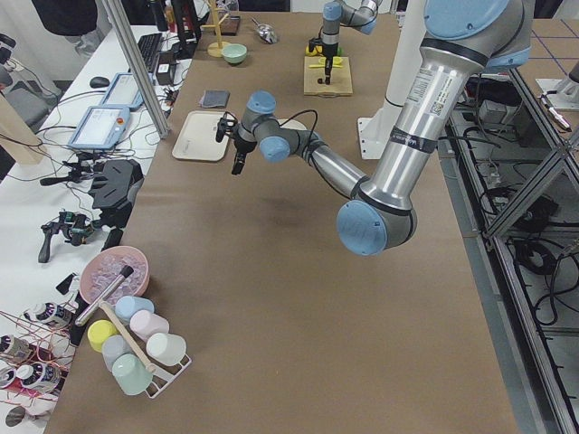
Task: Place red cherry on plate
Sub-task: 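Lower the right gripper and grasp the dark red cherries on the board, then carry the cherries with the right gripper and lower them into the white bowl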
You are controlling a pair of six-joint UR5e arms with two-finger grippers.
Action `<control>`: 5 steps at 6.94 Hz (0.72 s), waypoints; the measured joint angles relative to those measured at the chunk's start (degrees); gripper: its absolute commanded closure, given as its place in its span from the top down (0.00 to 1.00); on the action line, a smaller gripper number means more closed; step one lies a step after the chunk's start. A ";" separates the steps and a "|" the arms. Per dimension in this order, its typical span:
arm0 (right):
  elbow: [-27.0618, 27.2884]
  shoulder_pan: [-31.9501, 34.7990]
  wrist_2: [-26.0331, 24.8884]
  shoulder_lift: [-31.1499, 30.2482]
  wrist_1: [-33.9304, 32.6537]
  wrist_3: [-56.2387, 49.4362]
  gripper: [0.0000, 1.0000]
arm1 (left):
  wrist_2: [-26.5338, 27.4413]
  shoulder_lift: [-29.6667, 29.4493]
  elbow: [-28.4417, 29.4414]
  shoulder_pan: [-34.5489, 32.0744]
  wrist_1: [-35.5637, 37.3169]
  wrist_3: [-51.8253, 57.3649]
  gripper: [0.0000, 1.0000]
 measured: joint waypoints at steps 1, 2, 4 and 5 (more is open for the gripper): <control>0.44 -0.22 -0.04 -0.13 -0.01 0.00 0.00 | 0.00 0.00 0.04 0.03 0.00 -0.04 0.98; 0.82 0.08 -0.05 -0.17 -0.05 0.00 0.00 | 0.00 0.00 0.06 0.05 0.00 -0.06 0.98; 2.02 2.94 1.08 0.33 -0.36 -0.11 0.00 | 0.00 0.00 0.18 -0.24 -0.06 0.05 0.98; 2.18 4.76 2.44 2.29 -1.53 -0.36 0.00 | -0.12 0.10 0.31 -1.33 0.04 1.85 0.98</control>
